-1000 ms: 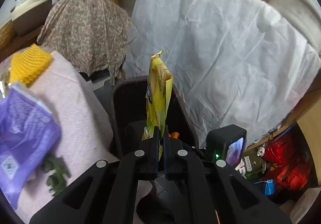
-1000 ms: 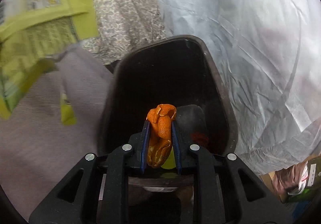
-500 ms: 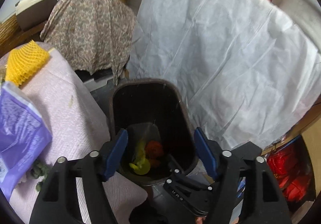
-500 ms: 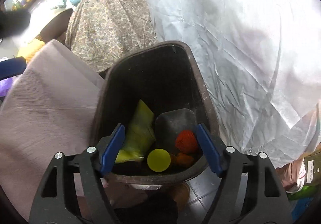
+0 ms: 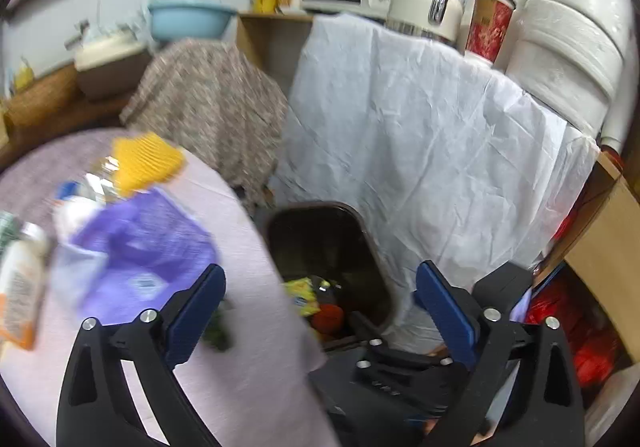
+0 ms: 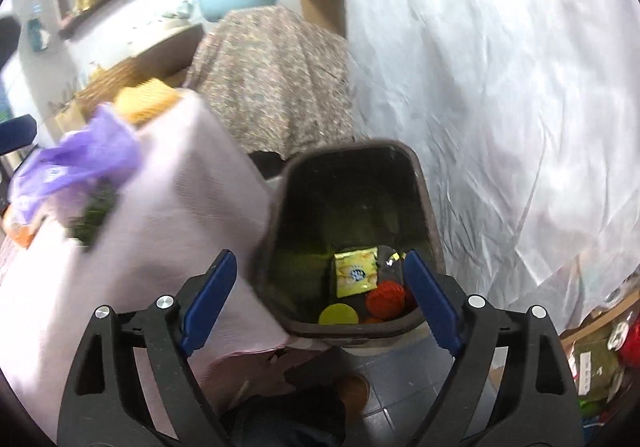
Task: Collect trash
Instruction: 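Carry the peel and snack bag to the bin and release both, then grasp the purple wrapper with the right tool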
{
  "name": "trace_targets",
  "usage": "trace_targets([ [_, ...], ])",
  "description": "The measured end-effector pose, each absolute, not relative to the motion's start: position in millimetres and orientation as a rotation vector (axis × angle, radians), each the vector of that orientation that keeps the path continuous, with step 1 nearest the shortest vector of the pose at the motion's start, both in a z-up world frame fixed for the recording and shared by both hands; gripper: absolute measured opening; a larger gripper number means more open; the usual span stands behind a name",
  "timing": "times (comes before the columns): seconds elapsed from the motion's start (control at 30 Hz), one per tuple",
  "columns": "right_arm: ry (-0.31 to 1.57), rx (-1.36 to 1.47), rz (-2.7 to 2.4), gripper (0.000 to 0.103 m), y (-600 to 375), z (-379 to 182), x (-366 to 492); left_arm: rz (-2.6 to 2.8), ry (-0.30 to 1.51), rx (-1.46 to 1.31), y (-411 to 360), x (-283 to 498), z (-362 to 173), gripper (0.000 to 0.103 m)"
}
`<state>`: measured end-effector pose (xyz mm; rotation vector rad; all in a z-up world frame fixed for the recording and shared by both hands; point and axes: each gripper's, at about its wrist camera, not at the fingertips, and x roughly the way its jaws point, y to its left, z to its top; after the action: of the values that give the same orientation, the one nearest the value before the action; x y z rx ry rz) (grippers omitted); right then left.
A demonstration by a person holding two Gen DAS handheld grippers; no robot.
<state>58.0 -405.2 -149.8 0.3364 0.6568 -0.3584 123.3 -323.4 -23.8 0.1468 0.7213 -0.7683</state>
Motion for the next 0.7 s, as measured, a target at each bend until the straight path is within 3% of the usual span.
trace_targets([
  [0.3,0.609,0.25,-0.245,0.087,-348,-104,56,-0.648,0.658,0.145,-245,110,-4,0.097],
  [0.7,0.602,0.158,-0.064,0.087,-284,-80,76,-0.446,0.703,0.096,-155,119,-28,0.097],
])
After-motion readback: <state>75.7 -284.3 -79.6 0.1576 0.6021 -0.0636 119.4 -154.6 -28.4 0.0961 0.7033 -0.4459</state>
